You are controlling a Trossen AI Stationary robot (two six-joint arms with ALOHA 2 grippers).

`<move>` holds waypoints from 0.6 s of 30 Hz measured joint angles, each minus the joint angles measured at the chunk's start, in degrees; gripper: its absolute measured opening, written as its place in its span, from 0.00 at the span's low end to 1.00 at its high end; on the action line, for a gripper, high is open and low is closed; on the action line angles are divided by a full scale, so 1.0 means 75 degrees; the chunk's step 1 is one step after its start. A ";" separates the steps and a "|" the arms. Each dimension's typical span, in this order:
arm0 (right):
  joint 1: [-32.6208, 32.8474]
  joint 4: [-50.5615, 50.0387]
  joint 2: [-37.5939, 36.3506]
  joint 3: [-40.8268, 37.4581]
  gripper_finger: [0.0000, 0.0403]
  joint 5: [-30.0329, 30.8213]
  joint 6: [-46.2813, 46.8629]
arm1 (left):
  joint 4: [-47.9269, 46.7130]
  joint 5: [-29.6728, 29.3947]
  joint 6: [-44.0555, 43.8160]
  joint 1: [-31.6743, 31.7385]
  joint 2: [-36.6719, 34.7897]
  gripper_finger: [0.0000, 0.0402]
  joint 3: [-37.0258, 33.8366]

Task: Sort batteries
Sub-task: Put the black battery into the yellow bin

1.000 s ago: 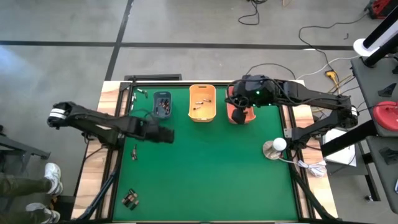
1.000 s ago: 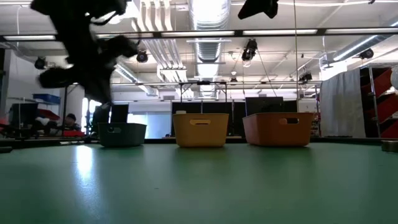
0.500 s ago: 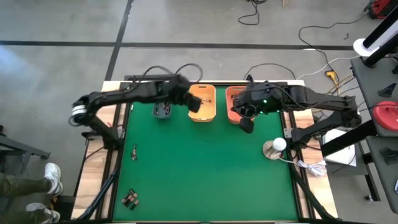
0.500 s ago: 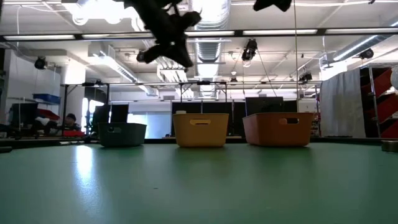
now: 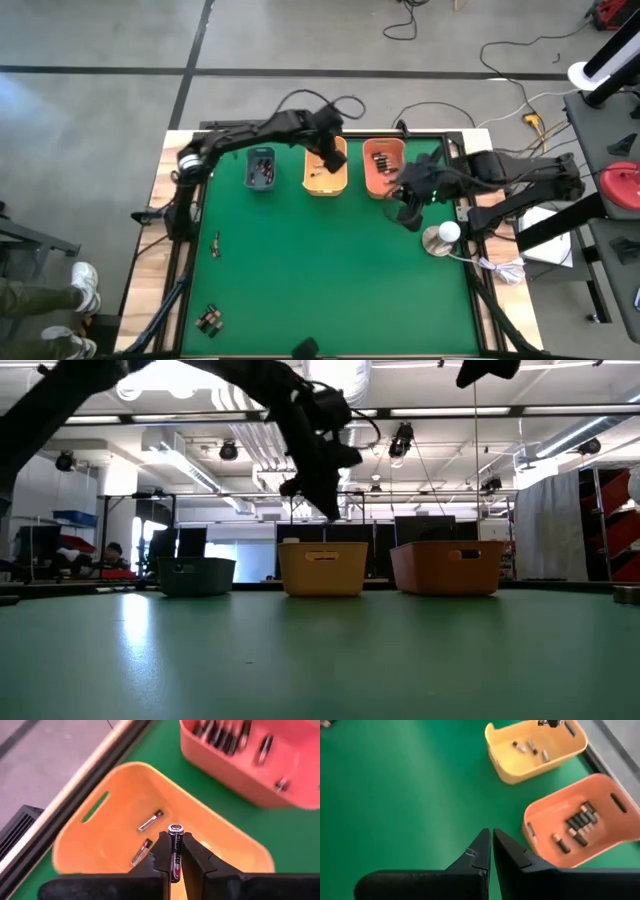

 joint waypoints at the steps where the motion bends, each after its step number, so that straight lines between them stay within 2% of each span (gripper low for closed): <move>1: 0.0118 0.0019 0.0009 -0.0103 0.03 0.0067 0.0190 | -0.0033 0.0037 0.0163 0.0006 0.0160 0.01 0.0075; 11: 0.0631 0.0013 -0.0003 -0.1184 0.03 0.0050 0.1684 | -0.0323 0.0516 0.1174 0.0025 0.1061 0.01 0.0094; 18: 0.0679 0.0195 -0.0003 -0.1308 0.03 -0.0003 0.1735 | -0.0567 0.0584 0.0593 -0.0114 0.1314 0.01 0.0064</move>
